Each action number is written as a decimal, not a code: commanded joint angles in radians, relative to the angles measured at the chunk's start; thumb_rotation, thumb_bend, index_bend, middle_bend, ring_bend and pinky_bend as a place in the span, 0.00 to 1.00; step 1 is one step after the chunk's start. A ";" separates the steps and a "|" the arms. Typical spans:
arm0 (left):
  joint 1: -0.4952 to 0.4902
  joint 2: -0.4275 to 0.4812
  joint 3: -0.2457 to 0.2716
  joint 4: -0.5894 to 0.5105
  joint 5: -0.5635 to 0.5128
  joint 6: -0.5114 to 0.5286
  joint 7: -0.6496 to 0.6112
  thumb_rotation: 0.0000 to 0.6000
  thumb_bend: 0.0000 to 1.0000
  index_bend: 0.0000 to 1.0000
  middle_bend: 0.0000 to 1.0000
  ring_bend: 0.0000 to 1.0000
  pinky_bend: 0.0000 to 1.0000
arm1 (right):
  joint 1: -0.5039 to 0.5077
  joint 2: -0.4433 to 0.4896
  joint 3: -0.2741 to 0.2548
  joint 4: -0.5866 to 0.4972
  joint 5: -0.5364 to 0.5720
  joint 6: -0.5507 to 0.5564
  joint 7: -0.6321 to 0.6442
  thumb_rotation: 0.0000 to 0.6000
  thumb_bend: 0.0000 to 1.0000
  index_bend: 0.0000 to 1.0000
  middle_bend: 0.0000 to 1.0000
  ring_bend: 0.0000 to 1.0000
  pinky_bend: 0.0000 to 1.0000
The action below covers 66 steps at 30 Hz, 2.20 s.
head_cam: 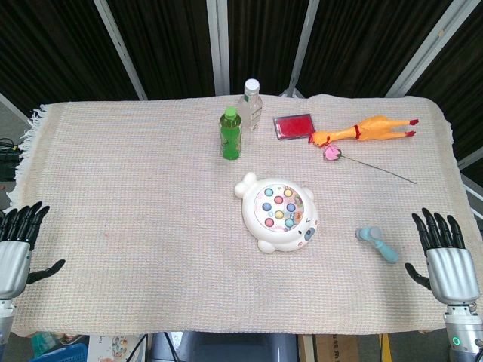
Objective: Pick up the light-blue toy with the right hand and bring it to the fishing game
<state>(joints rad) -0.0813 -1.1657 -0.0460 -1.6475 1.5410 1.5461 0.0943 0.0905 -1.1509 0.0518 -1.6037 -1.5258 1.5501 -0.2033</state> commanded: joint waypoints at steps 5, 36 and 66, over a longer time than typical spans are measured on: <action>0.000 0.003 -0.003 -0.003 0.002 0.005 -0.015 1.00 0.00 0.00 0.00 0.00 0.00 | -0.002 -0.009 -0.004 -0.012 0.004 -0.014 -0.005 1.00 0.20 0.00 0.00 0.00 0.00; -0.004 0.049 0.021 -0.022 0.039 -0.011 -0.114 1.00 0.00 0.00 0.00 0.00 0.00 | 0.133 -0.200 0.190 -0.137 0.630 -0.248 -0.092 1.00 0.20 0.19 0.00 0.00 0.00; -0.008 0.052 0.020 -0.029 0.021 -0.028 -0.113 1.00 0.00 0.00 0.00 0.00 0.00 | 0.183 -0.296 0.199 -0.006 0.702 -0.299 -0.091 1.00 0.31 0.40 0.07 0.00 0.00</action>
<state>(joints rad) -0.0888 -1.1139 -0.0261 -1.6765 1.5617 1.5183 -0.0184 0.2728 -1.4454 0.2501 -1.6113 -0.8256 1.2524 -0.2944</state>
